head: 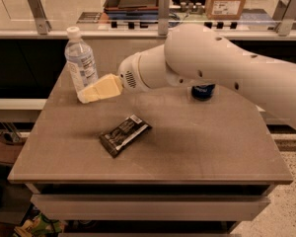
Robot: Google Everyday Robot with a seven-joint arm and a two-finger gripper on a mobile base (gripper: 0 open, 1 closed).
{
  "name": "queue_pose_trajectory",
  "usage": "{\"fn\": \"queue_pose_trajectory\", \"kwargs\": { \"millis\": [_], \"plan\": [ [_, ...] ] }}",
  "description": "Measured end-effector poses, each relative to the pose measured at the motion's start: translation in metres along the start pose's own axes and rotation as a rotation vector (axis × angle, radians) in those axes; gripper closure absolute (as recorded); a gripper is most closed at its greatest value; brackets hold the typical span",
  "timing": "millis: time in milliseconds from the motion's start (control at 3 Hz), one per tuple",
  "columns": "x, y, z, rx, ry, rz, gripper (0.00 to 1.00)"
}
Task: Move blue plastic bottle near rxbar chocolate
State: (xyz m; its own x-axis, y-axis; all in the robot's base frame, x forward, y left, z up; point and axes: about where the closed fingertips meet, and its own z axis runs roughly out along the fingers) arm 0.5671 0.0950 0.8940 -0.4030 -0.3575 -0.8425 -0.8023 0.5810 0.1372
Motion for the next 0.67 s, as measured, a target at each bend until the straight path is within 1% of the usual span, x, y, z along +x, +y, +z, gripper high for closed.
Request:
{"fn": "queue_pose_trajectory", "kwargs": {
  "millis": [333,667],
  "plan": [
    [-0.009,-0.009,0.021,0.009,-0.017,-0.021,0.0],
    [-0.026,-0.015,0.045,-0.003,-0.043,-0.032,0.0]
  ]
}}
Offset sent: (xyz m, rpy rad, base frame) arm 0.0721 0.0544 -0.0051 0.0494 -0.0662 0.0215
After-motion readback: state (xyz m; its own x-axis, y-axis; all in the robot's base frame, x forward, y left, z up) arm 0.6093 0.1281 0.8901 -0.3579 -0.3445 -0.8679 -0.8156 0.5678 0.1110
